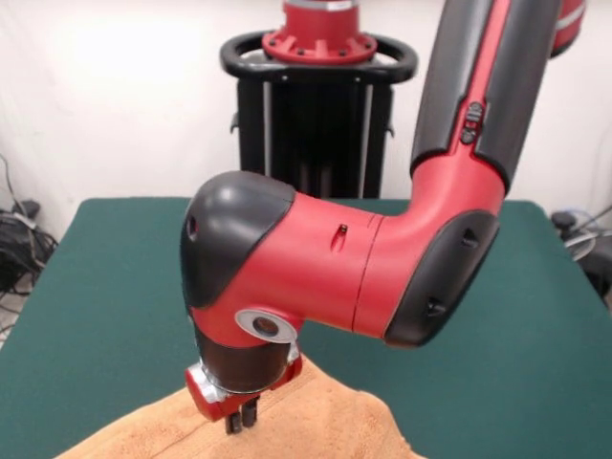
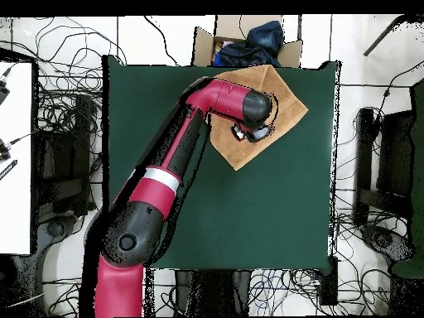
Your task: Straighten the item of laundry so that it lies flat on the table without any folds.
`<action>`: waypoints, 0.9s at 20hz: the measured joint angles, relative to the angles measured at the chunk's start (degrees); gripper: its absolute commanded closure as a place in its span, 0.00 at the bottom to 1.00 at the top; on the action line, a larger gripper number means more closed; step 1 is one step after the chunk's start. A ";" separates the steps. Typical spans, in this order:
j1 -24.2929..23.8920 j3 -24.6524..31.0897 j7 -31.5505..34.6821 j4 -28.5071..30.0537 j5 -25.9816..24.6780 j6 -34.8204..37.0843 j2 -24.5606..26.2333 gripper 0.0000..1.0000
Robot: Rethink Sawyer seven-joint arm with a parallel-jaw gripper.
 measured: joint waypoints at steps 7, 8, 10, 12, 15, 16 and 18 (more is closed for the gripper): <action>2.45 -0.02 0.00 3.09 -0.97 -0.25 0.26 1.00; 2.64 -0.02 0.00 3.38 -0.97 -0.32 0.28 1.00; 3.93 -0.02 0.00 5.69 -0.97 -0.85 0.33 1.00; 4.96 0.00 0.00 7.79 -0.86 -1.28 0.21 1.00; 5.99 0.01 0.00 10.17 -0.82 -1.84 -0.05 1.00; 6.81 0.02 0.00 12.38 -0.81 -2.48 -0.55 1.00; 7.58 0.03 0.00 14.73 -0.77 -3.12 -1.49 1.00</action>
